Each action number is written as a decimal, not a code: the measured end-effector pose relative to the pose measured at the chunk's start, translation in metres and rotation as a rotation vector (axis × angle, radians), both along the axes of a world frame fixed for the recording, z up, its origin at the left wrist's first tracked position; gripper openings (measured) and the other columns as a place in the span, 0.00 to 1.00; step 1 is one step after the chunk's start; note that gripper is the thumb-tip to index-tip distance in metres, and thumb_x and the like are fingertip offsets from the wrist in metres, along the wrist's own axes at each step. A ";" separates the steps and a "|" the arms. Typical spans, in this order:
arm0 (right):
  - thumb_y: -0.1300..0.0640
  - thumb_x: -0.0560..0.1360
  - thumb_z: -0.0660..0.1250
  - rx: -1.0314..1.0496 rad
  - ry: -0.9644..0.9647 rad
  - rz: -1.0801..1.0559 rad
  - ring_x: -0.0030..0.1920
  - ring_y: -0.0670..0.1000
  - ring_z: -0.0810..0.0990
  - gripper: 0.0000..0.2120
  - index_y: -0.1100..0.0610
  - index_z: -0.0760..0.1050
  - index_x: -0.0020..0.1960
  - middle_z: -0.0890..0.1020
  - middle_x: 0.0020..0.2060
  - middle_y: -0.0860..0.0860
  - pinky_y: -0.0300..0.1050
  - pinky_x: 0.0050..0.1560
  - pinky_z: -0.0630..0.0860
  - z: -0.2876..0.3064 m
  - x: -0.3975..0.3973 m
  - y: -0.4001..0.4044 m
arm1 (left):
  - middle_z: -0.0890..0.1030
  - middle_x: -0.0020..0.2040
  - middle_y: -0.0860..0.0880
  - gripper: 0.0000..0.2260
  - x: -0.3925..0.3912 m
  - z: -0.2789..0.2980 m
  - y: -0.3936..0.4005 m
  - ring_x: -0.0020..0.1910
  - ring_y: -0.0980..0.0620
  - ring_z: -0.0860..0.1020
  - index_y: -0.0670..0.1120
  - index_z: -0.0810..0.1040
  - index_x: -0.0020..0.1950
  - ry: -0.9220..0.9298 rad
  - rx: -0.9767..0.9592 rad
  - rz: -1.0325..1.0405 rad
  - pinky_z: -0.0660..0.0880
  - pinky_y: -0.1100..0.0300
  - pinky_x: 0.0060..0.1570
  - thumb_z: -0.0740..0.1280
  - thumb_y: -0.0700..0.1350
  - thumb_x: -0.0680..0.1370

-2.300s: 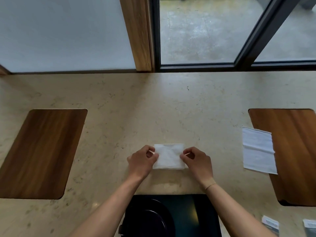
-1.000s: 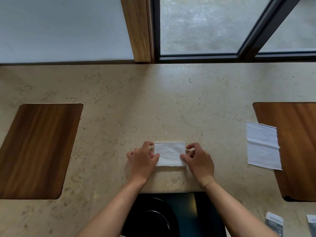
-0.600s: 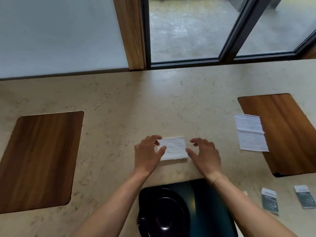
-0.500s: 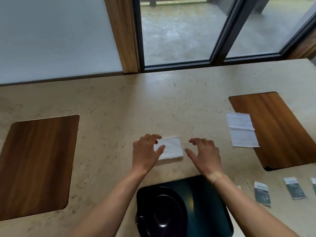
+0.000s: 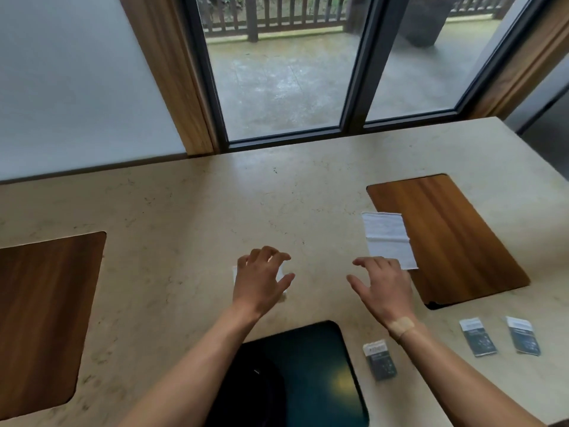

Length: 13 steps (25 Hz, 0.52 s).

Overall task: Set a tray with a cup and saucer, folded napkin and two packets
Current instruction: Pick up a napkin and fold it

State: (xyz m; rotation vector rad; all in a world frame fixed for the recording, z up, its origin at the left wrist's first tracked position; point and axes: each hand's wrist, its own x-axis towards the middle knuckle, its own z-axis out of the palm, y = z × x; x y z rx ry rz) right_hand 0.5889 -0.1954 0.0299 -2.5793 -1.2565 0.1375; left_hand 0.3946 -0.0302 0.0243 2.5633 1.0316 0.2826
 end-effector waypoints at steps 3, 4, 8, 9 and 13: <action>0.43 0.74 0.67 0.000 -0.006 -0.021 0.58 0.53 0.75 0.16 0.48 0.77 0.59 0.81 0.56 0.48 0.51 0.52 0.70 0.003 0.028 -0.016 | 0.76 0.62 0.53 0.16 0.035 0.003 -0.016 0.63 0.50 0.71 0.54 0.76 0.62 0.017 -0.013 -0.015 0.63 0.51 0.63 0.66 0.57 0.76; 0.43 0.74 0.67 0.000 0.002 -0.026 0.58 0.53 0.74 0.16 0.47 0.77 0.59 0.81 0.56 0.48 0.51 0.52 0.70 0.003 0.039 -0.023 | 0.76 0.62 0.53 0.17 0.048 0.004 -0.023 0.63 0.50 0.71 0.54 0.76 0.63 0.021 -0.007 -0.023 0.63 0.51 0.63 0.66 0.57 0.76; 0.43 0.74 0.67 0.024 0.015 -0.019 0.58 0.52 0.74 0.16 0.47 0.77 0.59 0.81 0.56 0.47 0.51 0.53 0.69 0.003 0.076 -0.036 | 0.75 0.62 0.54 0.16 0.090 0.006 -0.040 0.64 0.51 0.70 0.55 0.75 0.63 0.032 -0.016 -0.038 0.62 0.52 0.63 0.65 0.58 0.76; 0.43 0.74 0.67 0.029 0.012 -0.020 0.59 0.52 0.74 0.16 0.47 0.77 0.59 0.81 0.56 0.48 0.51 0.53 0.69 0.004 0.087 -0.037 | 0.75 0.62 0.54 0.16 0.101 0.006 -0.042 0.64 0.51 0.69 0.55 0.75 0.63 0.042 -0.016 -0.041 0.62 0.52 0.64 0.65 0.58 0.76; 0.41 0.75 0.65 0.012 0.024 -0.030 0.60 0.52 0.73 0.17 0.46 0.75 0.60 0.80 0.58 0.47 0.51 0.54 0.68 0.000 0.124 -0.043 | 0.75 0.63 0.53 0.16 0.140 0.002 -0.051 0.65 0.50 0.69 0.55 0.74 0.63 0.068 -0.034 -0.035 0.62 0.51 0.64 0.65 0.58 0.77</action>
